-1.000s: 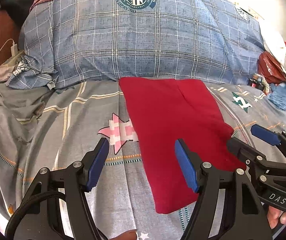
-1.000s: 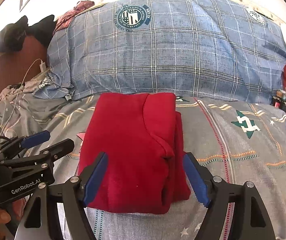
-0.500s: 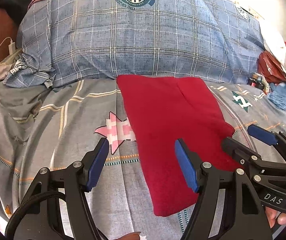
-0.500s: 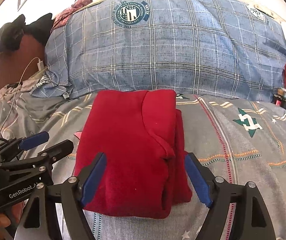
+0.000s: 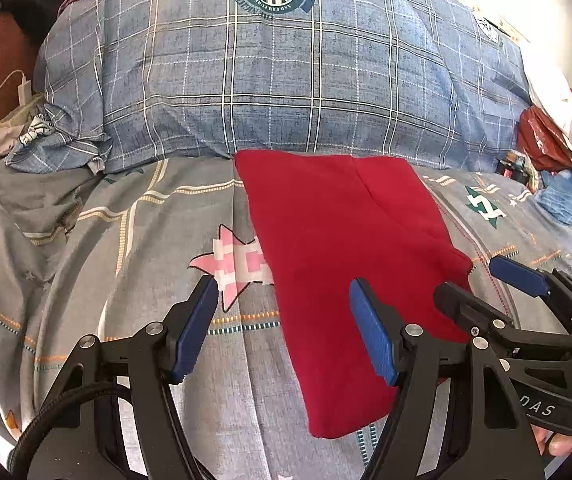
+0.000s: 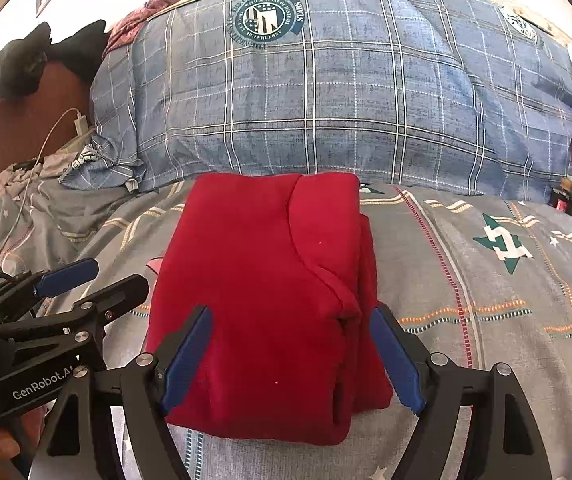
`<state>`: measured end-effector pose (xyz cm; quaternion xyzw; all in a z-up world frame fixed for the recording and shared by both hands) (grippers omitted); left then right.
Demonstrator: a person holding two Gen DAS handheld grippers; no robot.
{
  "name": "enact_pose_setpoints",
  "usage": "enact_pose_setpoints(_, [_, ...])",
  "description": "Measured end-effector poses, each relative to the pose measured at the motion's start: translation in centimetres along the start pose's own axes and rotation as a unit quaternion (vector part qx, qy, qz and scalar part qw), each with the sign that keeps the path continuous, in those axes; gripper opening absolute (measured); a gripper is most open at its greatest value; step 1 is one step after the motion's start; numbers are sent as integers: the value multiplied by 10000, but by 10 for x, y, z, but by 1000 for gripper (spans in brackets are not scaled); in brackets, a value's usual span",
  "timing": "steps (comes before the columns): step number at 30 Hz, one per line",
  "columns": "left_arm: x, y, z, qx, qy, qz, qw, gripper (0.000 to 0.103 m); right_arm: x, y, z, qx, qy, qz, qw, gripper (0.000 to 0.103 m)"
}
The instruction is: Fold small clothes
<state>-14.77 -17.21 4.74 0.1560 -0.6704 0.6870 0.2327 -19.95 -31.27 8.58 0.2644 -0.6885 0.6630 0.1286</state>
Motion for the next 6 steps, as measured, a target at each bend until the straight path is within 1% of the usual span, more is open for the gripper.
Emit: enact_pose_setpoints(6, [-1,2,-2,15,22,6,10000,69,-1,2,-1,-28,47,-35,10000,78])
Point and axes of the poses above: each gripper's, at about its wrist camera, not at the fingertips, and x roughly against the way its jaws point, z to its right, y to its underside, the point moved 4 cm from there along -x, roughly the way its jaws point, and after that the axes turned 11 degrees about z, right-handed, at the moved point
